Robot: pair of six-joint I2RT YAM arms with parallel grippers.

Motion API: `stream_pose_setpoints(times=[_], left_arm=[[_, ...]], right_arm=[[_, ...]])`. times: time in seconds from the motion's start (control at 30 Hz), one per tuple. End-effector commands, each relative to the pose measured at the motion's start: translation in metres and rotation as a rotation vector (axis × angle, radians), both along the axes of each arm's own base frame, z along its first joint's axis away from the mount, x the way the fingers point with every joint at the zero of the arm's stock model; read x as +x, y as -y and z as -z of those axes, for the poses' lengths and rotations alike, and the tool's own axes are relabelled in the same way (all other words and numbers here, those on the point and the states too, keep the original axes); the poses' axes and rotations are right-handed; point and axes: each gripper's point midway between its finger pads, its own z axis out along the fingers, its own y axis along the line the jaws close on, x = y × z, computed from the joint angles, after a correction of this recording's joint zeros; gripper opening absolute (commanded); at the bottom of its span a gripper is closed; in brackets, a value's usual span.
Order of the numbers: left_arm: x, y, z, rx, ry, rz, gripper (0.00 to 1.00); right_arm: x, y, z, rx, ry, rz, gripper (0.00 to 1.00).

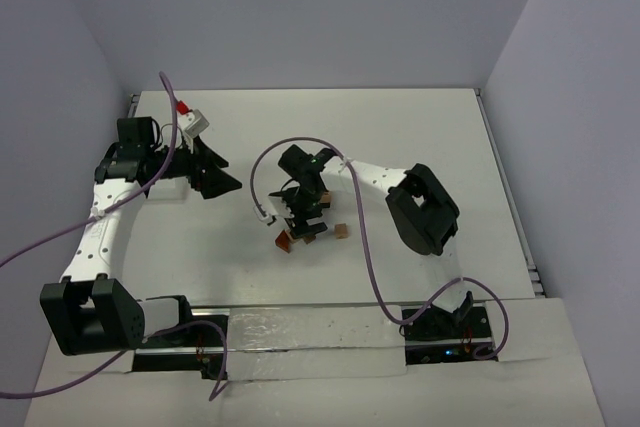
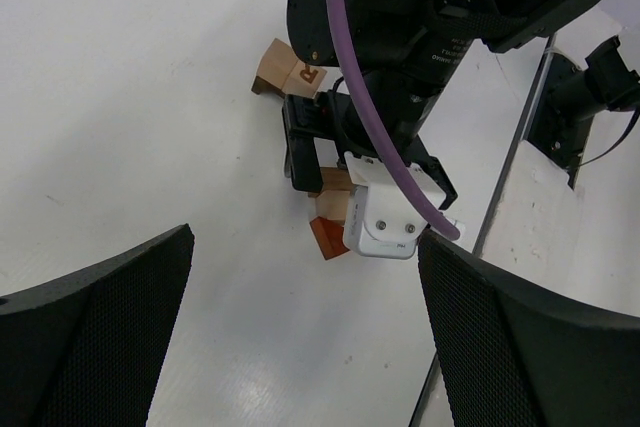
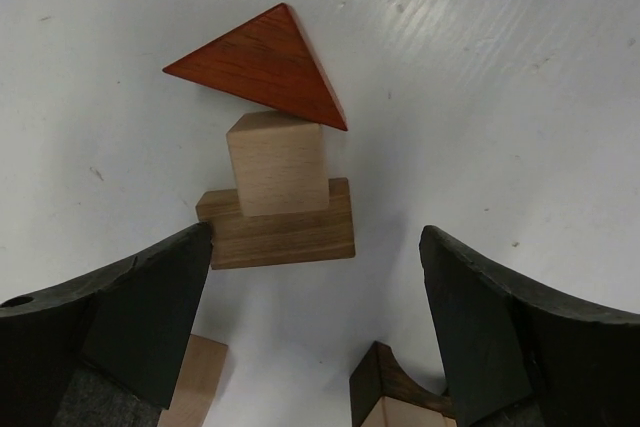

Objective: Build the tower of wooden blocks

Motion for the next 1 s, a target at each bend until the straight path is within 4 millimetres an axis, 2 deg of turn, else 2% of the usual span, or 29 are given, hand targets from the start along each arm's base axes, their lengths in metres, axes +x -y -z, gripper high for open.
stream_pose_setpoints(times=[0.0,0.27,0.43,0.53,0.63,0.73,0.83,0.9,0.97], left_arm=[[0.008,-0.003,-0.011,0.017,0.061,0.004,0.99],[0.013,-0.005,-0.007,0.029,0.064,0.002,0.99],[0.014,-0.005,-0.004,0.030,0.060,-0.001,0.99],[0.014,-0.005,-0.002,0.032,0.054,-0.006,0.99],[0.015,-0.006,-0.002,0.035,0.058,-0.009,0.99],[0.015,-0.006,-0.002,0.039,0.061,-0.012,0.99],[0.018,-0.008,0.002,0.049,0.056,-0.032,0.99],[0.019,-0.009,0.002,0.053,0.059,-0.036,0.99],[0.022,-0.010,0.004,0.065,0.064,-0.047,0.99]], right_arm=[[-0.004,-0.003,0.002,0.017,0.014,0.002,0.91],[-0.012,0.004,0.016,-0.007,-0.003,-0.005,0.86],[-0.014,0.004,0.018,-0.005,-0.010,-0.001,0.82],[-0.015,0.003,0.017,0.000,-0.013,0.004,0.77],[-0.015,0.002,0.014,0.007,-0.014,0.013,0.65],[-0.014,0.003,0.005,0.020,-0.005,0.026,0.56],[-0.008,0.005,-0.021,0.052,0.016,0.043,0.48],[-0.005,0.008,-0.033,0.059,0.023,0.060,0.46],[0.004,0.015,-0.053,0.071,0.027,0.096,0.44]])
